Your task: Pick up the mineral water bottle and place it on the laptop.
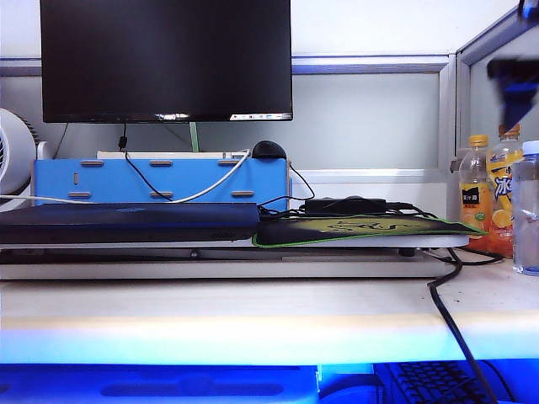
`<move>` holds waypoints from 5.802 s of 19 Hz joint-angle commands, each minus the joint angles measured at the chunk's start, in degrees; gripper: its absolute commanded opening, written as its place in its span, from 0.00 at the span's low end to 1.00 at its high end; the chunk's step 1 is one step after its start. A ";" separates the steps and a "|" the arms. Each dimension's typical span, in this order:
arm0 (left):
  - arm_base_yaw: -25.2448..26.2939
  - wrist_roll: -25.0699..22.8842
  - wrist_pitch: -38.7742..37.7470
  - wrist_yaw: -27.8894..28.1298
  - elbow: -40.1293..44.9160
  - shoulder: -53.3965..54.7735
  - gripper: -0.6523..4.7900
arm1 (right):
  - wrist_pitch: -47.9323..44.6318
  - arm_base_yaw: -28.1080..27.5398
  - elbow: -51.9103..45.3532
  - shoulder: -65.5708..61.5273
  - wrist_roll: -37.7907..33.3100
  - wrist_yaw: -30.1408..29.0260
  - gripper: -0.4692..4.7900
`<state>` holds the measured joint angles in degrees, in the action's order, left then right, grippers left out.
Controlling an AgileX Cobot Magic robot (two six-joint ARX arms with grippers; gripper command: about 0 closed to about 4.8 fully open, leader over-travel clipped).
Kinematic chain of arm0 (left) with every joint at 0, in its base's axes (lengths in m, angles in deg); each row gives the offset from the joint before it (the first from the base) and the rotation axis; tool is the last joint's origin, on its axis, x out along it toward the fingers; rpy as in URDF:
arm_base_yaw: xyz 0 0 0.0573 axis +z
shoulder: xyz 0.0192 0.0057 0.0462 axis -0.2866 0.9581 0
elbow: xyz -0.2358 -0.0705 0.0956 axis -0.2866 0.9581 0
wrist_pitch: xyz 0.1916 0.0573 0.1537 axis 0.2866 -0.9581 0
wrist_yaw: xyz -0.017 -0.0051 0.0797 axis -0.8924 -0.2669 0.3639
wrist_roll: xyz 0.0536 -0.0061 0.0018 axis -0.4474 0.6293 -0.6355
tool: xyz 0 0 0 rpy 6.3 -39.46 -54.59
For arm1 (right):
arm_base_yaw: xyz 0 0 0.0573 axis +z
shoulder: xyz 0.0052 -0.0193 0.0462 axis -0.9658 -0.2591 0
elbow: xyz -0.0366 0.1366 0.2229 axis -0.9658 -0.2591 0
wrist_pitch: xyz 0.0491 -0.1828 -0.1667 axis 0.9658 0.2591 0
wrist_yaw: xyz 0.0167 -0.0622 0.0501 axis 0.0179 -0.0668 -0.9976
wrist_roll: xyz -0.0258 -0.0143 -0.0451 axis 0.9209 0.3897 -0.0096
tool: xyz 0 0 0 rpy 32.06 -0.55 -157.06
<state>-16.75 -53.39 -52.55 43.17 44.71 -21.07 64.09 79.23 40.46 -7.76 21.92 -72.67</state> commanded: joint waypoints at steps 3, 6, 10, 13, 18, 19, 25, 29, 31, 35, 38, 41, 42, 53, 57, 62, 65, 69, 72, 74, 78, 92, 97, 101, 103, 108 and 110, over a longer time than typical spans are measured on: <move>-0.11 -0.04 0.42 -0.09 -0.09 -0.11 0.12 | -3.32 0.00 0.04 -8.22 0.46 2.93 1.00; -0.04 -0.04 0.44 -0.09 -0.09 -0.11 0.12 | -8.85 -0.02 0.04 -10.40 0.81 6.40 1.00; -0.04 -0.04 0.44 -0.07 -0.09 -0.11 0.12 | -18.43 -0.02 0.04 -11.06 2.43 11.54 1.00; -0.04 -0.04 0.44 -0.07 -0.09 -0.11 0.12 | -22.51 -0.09 0.04 -12.81 5.49 11.67 1.00; -0.04 -0.04 0.42 -0.07 -0.09 -0.11 0.12 | -28.76 -0.92 0.07 -19.82 5.40 11.80 1.00; -0.04 -0.04 0.44 -0.07 -0.09 -0.11 0.12 | -30.01 -1.01 0.07 -20.59 5.40 13.25 1.00; -0.04 -0.04 0.44 -0.07 -0.09 -0.11 0.12 | -35.32 -4.79 0.09 -22.03 5.44 13.35 1.00; -0.04 -0.04 0.44 -0.07 -0.09 -0.11 0.12 | -35.67 -6.40 0.17 -23.17 7.52 8.63 1.00; -0.04 -0.04 0.44 -0.11 -0.09 -0.11 0.12 | -35.74 -6.38 0.52 -24.26 8.50 5.55 1.00; -0.04 -0.04 0.44 -0.07 -0.09 -0.11 0.12 | -36.52 -6.43 2.58 -26.77 10.38 3.87 1.00; -0.04 -0.04 0.44 -0.07 -0.09 -0.11 0.12 | -34.16 -6.43 6.40 -29.77 10.78 2.91 1.00; -0.04 -0.04 0.44 -0.07 -0.09 -0.11 0.12 | -33.40 -6.43 7.78 -30.95 10.73 2.93 1.00; -0.04 -0.04 0.44 -0.07 -0.09 -0.11 0.12 | -33.35 -6.43 7.91 -30.95 10.73 3.69 1.00; -0.04 -0.04 0.44 -0.07 -0.09 -0.11 0.12 | -32.04 -6.38 7.93 -30.91 10.75 5.70 0.10; -0.04 -0.04 0.44 -0.07 -0.09 -0.11 0.12 | -33.18 -6.38 9.55 -29.55 10.78 5.73 0.10; -0.04 -0.04 0.44 -0.09 -0.09 -0.11 0.12 | -32.94 -6.34 13.49 -24.55 10.78 5.57 0.09; -0.04 -0.04 0.44 -0.07 -0.09 -0.11 0.12 | -30.01 -6.25 17.40 -18.97 10.78 3.08 0.09; -0.04 -0.04 0.44 -0.07 -0.09 -0.11 0.12 | -23.47 -2.54 23.02 -14.51 10.93 -2.14 0.09; -0.04 -0.04 0.44 -0.07 -0.09 -0.11 0.12 | -22.86 1.49 25.51 -13.88 10.91 -5.46 0.09; -0.04 -0.04 0.44 -0.07 -0.09 -0.11 0.12 | -22.64 4.33 26.69 -13.92 10.75 -7.28 0.09; -0.04 -0.04 0.44 -0.07 -0.09 -0.11 0.12 | -22.82 9.29 26.88 -14.75 10.69 -8.79 0.09; -0.04 -0.04 0.42 -0.07 -0.09 -0.11 0.12 | -20.59 21.88 38.16 -27.04 5.79 -20.35 0.09; -0.04 -0.04 0.42 -0.07 -0.09 -0.11 0.12 | -20.59 25.33 39.74 -31.23 4.52 -22.67 0.09; -0.04 -0.04 0.44 -0.07 -0.09 -0.11 0.12 | -20.55 28.41 39.74 -33.55 4.98 -24.11 0.09; -0.04 -0.04 0.44 -0.07 -0.09 -0.11 0.12 | -20.26 29.86 39.74 -34.95 5.18 -24.13 0.09; 0.00 -0.04 0.44 -0.07 -0.09 -0.11 0.12 | -21.20 32.02 39.76 -38.10 6.49 -22.71 0.09; 0.00 -0.04 0.42 -0.07 -0.09 -0.11 0.12 | -21.79 32.85 39.76 -39.65 7.43 -20.13 0.09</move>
<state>-16.77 -53.39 -52.53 43.14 44.71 -21.07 46.73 111.52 79.41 -47.52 28.58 -94.66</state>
